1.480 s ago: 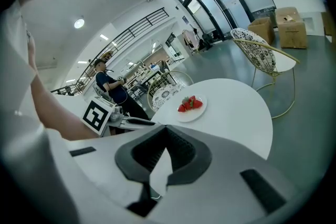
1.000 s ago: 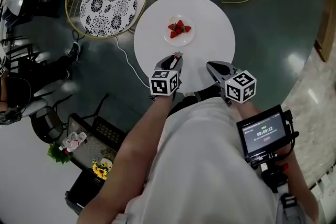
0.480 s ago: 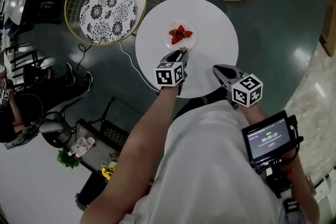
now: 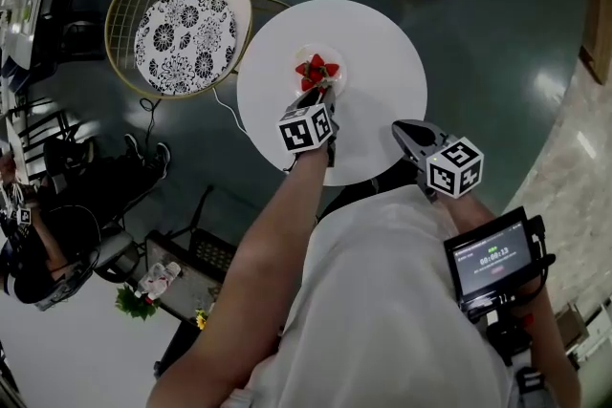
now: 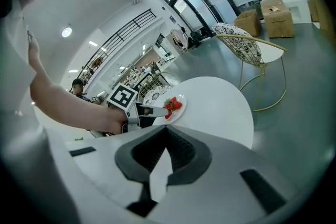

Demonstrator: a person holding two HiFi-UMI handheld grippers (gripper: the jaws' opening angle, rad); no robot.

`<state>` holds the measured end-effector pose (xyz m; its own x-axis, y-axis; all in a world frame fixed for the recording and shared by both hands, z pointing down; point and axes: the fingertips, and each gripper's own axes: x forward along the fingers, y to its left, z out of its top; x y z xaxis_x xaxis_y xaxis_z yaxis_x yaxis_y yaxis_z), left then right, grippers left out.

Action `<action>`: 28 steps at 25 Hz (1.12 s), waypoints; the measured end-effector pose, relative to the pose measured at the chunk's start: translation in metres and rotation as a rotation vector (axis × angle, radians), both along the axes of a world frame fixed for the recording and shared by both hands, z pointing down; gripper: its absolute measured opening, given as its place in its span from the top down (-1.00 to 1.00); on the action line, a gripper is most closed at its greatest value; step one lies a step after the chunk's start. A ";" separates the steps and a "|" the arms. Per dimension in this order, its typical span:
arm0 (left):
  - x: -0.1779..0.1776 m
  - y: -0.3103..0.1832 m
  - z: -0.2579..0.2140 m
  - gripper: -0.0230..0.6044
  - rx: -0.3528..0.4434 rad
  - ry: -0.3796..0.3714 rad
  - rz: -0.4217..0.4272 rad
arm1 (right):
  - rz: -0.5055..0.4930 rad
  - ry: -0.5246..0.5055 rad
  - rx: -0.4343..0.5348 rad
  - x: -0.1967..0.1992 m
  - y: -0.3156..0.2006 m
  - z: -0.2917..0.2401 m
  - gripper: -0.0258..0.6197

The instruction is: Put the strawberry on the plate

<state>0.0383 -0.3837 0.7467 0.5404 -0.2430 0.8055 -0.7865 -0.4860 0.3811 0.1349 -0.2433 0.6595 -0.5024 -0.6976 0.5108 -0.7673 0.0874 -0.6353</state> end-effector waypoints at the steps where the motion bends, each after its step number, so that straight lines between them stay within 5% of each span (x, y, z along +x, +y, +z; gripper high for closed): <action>1: -0.001 -0.002 0.001 0.50 0.004 -0.004 -0.010 | 0.003 -0.001 0.000 0.000 0.000 0.000 0.90; 14: -0.009 0.001 0.010 0.49 0.018 -0.046 -0.043 | 0.010 -0.008 -0.005 0.003 0.004 0.003 0.90; 28: -0.019 0.020 -0.022 0.49 0.045 0.020 -0.045 | -0.035 -0.009 0.034 -0.001 -0.008 -0.004 0.90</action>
